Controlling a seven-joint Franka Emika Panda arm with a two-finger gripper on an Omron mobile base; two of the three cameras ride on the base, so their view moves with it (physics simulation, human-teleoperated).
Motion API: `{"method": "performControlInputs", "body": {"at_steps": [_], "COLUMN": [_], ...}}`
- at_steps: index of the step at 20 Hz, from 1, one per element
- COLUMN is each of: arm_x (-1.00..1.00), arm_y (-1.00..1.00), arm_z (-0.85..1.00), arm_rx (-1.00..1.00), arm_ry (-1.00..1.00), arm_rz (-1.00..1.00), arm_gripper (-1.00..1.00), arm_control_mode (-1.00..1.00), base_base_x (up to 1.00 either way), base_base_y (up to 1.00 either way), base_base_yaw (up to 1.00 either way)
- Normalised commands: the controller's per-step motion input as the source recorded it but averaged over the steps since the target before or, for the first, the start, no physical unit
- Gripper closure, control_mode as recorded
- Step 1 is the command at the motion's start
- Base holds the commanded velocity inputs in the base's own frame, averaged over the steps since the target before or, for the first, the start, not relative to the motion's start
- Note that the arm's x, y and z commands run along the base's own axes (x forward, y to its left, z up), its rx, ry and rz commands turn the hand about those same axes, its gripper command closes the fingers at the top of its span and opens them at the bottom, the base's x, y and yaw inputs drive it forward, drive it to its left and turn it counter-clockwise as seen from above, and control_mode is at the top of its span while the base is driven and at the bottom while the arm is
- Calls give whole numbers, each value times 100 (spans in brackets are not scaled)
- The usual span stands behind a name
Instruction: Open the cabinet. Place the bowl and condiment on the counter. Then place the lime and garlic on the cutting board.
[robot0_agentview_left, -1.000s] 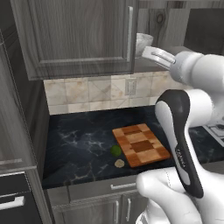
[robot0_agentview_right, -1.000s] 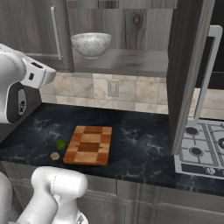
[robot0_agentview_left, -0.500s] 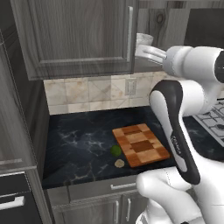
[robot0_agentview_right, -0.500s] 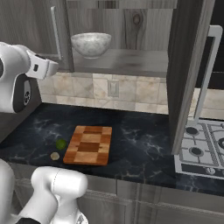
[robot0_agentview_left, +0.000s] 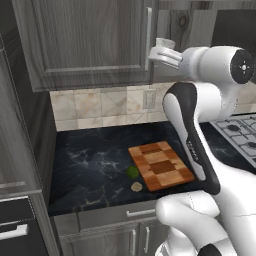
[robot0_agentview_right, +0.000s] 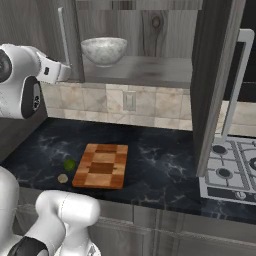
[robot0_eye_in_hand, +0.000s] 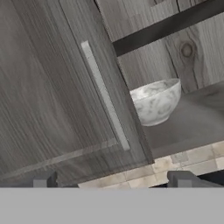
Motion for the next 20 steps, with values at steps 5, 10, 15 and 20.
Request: {"method": "performControlInputs", "body": {"at_steps": [5,10,15,20], "arm_x": [41,42,35,30], "arm_y": [3,7,2,0], "arm_z": [0,0,0,0], "arm_rx": [-4,-5,-7,-9], "arm_ry": [0,0,2,8], "arm_rz": [0,0,0,0], "arm_gripper": [-100,-100,-100,-100], "arm_control_mode": [-100,-100,-100,-100], "base_base_x": [0,0,0,0], "base_base_y": [0,0,0,0], "base_base_yaw": [0,0,0,0]}}
